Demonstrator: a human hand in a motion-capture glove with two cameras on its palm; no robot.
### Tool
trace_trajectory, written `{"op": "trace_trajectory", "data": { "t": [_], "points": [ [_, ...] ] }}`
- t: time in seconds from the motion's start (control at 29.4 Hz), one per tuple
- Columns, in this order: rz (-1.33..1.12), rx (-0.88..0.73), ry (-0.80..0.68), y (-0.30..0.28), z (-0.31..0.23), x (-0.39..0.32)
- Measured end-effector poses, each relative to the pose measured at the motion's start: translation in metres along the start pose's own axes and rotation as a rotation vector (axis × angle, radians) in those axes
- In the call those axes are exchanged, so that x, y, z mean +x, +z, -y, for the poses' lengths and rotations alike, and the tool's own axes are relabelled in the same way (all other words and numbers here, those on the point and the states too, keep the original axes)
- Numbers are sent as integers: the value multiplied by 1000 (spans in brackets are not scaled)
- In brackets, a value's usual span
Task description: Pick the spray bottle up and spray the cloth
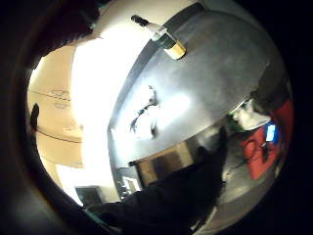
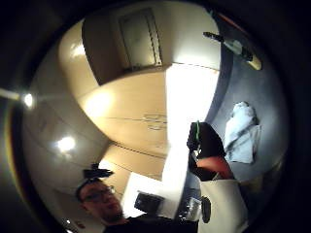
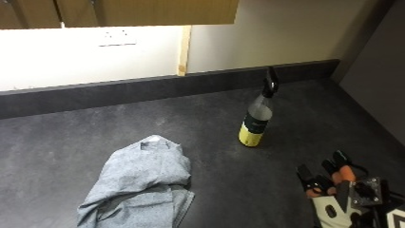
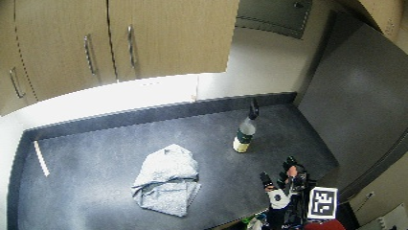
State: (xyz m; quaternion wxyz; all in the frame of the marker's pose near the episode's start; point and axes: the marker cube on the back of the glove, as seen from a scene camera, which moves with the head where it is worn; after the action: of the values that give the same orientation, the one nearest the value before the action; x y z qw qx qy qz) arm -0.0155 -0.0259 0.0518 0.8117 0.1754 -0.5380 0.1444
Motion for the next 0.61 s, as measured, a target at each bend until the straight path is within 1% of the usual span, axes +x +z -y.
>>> {"op": "trace_trajectory", "data": {
  "t": [0.1,0.17,0.61],
  "points": [
    [174,35,63,2,-6,9],
    [215,44,87,3,-9,13],
    [166,58,144,18,-8,28]
  ]
}}
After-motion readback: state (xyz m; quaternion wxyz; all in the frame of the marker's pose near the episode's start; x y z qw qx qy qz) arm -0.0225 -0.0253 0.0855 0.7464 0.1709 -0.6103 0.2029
